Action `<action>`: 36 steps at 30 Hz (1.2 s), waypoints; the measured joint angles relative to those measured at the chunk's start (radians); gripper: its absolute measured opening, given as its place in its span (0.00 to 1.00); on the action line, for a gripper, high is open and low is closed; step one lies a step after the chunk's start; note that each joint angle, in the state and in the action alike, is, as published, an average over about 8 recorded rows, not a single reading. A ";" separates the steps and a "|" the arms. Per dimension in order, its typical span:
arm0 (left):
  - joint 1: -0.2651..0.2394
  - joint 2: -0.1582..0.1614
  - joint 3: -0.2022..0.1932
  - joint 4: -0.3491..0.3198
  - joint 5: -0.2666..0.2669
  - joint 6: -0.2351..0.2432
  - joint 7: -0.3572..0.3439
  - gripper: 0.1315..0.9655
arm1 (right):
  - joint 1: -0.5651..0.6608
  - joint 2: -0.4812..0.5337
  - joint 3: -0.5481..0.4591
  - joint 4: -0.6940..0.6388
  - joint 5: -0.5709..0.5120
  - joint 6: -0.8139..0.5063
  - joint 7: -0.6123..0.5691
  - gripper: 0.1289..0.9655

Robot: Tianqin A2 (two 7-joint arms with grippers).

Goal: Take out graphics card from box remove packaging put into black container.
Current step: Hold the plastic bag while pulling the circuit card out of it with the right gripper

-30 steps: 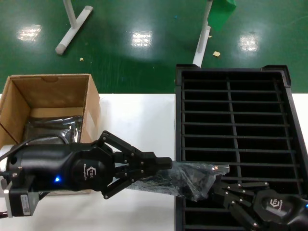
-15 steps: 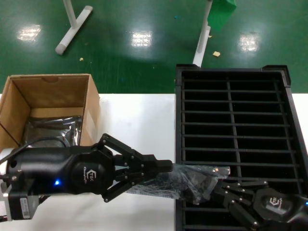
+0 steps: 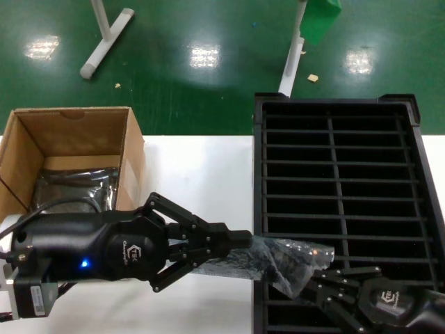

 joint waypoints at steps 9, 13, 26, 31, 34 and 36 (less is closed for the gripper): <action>0.006 -0.007 0.002 0.000 -0.008 0.001 -0.007 0.01 | 0.005 -0.011 0.002 0.001 -0.001 -0.003 -0.025 0.10; 0.012 -0.015 0.004 -0.001 -0.015 0.001 -0.009 0.01 | 0.008 -0.014 0.001 0.003 -0.002 -0.003 -0.029 0.15; 0.032 -0.034 0.019 -0.004 -0.036 0.001 -0.008 0.01 | 0.009 -0.015 -0.004 0.025 0.001 -0.003 -0.022 0.34; 0.034 -0.031 0.019 -0.006 -0.038 0.001 -0.011 0.01 | 0.004 -0.016 -0.006 0.034 0.003 -0.003 -0.021 0.31; 0.035 -0.026 0.017 -0.009 -0.036 0.001 -0.014 0.01 | 0.002 -0.017 -0.007 0.038 0.004 -0.002 -0.021 0.29; 0.036 -0.022 0.016 -0.011 -0.035 0.000 -0.017 0.01 | 0.001 -0.018 -0.007 0.040 0.005 -0.002 -0.020 0.29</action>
